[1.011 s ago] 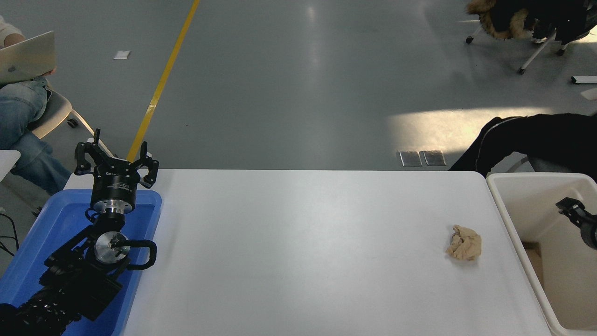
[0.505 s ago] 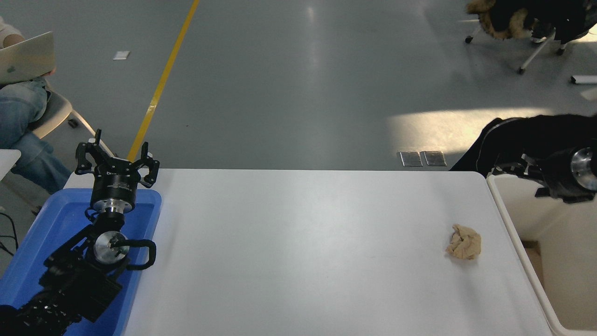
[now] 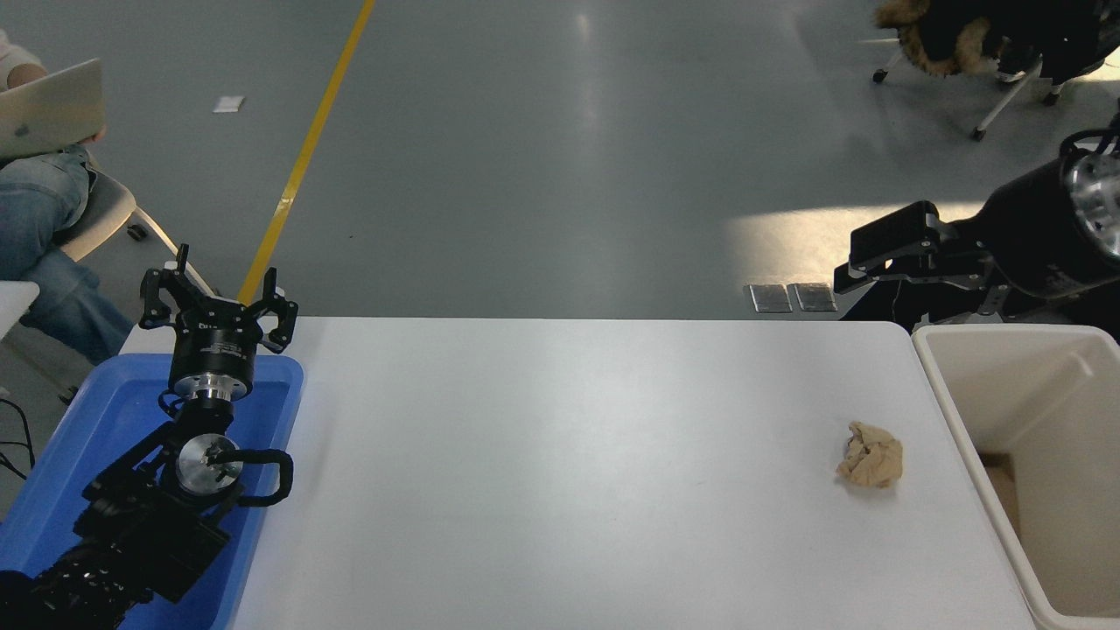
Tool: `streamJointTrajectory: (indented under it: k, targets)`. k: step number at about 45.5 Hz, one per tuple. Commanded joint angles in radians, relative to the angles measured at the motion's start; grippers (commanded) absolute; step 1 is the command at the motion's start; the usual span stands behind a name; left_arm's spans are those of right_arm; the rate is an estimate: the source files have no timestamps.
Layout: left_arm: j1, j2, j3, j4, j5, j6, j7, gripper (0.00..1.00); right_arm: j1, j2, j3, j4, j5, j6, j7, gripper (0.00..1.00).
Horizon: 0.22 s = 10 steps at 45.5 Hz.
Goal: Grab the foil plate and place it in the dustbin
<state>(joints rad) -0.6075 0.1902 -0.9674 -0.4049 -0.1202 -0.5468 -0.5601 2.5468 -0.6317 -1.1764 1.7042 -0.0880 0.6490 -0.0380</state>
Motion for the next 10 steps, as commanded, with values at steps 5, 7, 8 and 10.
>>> streamJointTrajectory:
  k: [5,7,8,10]
  targets:
    - [0.0,0.0,0.001,0.0,-0.001,-0.001,0.0,0.99,0.044,0.095,0.057,0.018,0.135,0.054,-0.01,1.0]
    - [0.0,0.0,-0.001,0.0,-0.001,-0.001,0.0,0.99,0.043,0.115,0.052,0.017,0.166,0.051,-0.011,1.0]
    - [0.0,0.0,-0.001,0.0,-0.001,-0.001,0.0,0.99,0.044,0.124,0.052,0.017,0.183,0.05,-0.011,1.0]
    - [0.0,0.0,0.001,0.0,-0.001,0.001,0.0,0.99,0.044,0.136,0.052,0.017,0.214,0.05,-0.011,1.0]
